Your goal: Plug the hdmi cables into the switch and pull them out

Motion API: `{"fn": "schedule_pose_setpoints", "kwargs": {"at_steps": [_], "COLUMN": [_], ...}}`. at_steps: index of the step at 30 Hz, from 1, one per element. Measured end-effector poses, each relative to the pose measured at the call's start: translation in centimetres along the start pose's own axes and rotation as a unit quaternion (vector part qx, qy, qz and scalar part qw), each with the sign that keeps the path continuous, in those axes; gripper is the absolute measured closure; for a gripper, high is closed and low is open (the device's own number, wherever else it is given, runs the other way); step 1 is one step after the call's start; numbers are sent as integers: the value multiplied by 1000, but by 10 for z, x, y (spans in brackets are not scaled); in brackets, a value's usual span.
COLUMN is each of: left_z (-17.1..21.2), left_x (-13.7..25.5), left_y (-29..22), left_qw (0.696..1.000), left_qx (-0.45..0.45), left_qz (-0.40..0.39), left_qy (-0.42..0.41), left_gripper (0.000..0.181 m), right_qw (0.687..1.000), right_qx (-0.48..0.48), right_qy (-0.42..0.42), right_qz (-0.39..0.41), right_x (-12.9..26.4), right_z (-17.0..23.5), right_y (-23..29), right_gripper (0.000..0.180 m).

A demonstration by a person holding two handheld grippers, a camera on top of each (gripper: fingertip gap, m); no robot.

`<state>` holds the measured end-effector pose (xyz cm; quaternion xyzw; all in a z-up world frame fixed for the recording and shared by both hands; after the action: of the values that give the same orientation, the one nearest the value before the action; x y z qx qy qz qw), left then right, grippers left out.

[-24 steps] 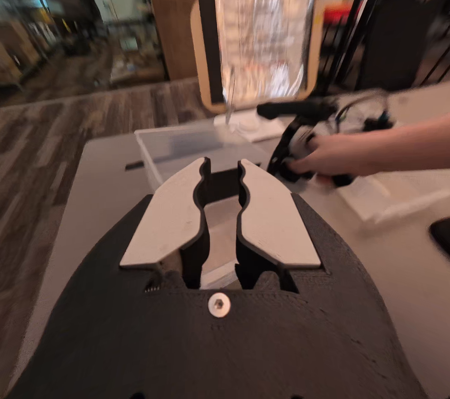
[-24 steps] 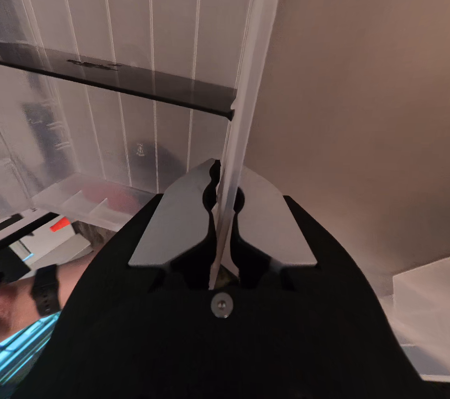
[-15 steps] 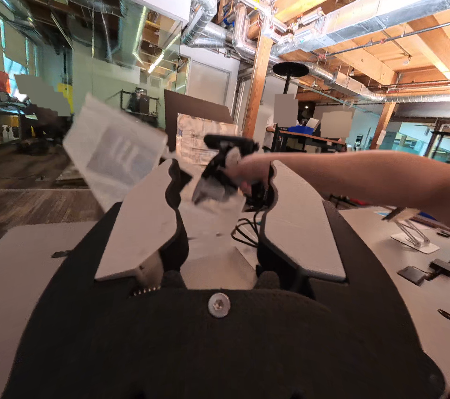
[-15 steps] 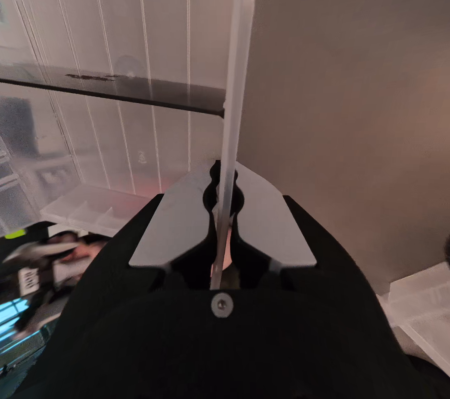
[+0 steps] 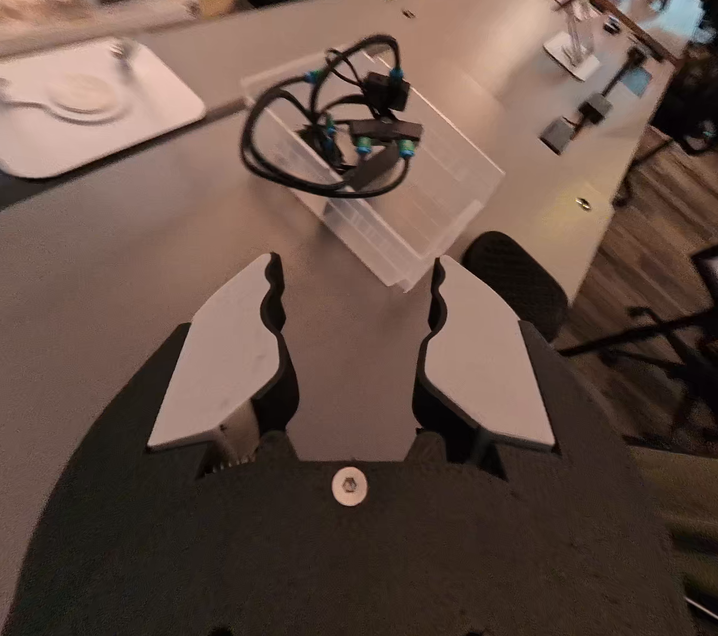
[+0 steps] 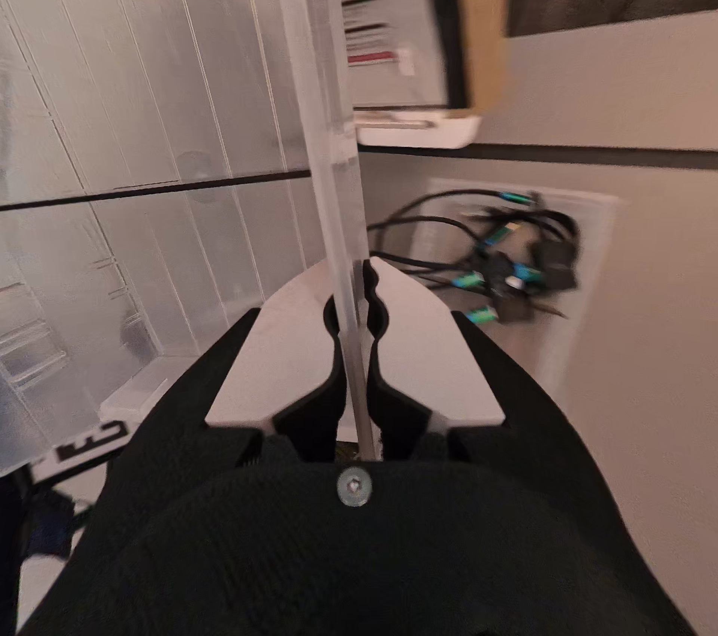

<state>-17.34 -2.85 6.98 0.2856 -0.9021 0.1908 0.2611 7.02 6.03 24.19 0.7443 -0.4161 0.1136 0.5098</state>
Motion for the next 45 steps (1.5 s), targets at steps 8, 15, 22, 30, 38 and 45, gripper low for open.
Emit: {"fn": "schedule_pose_setpoints", "kwargs": {"at_steps": [8, 15, 22, 30, 38, 45], "left_z": [22, 66, 98, 92, 146, 185], "left_x": [-129, -183, -182, -135, -25, 52], "left_y": [-59, -60, -20, 112, 208, 265], "left_qw": [992, 976, 942, 957, 946, 910], "left_qx": [-7, -51, -73, 32, 144, 290], "left_qz": [36, -16, -34, -100, -156, -251], "left_qy": [117, 213, 325, 269, 244, 155], "left_gripper": [104, 115, 147, 173, 172, 170], "right_qw": [974, 947, 934, 951, 956, 952], "right_qx": [-123, -226, -254, -221, -179, -146], "right_qy": [-52, -97, -35, 41, 96, 99], "right_qz": [183, 206, 248, 213, 213, 252], "right_x": [114, 155, 145, 84, 34, 24], "right_z": [63, 152, 225, 254, 258, 253], "right_y": [-201, -326, -390, -394, -384, -390], "right_gripper": [172, 172, 172, 172, 172, 173]}}
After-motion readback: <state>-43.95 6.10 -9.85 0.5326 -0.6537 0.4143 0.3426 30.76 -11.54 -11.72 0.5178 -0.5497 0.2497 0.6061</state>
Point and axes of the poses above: each gripper's, where its closed fingertips meet, x back along the fingers, z out of its underside, y = z × x across the jaws, the point moved 1 cm from there along x, back along the fingers, and after that the axes turned 12 degrees about -z, right-handed, at the moved point
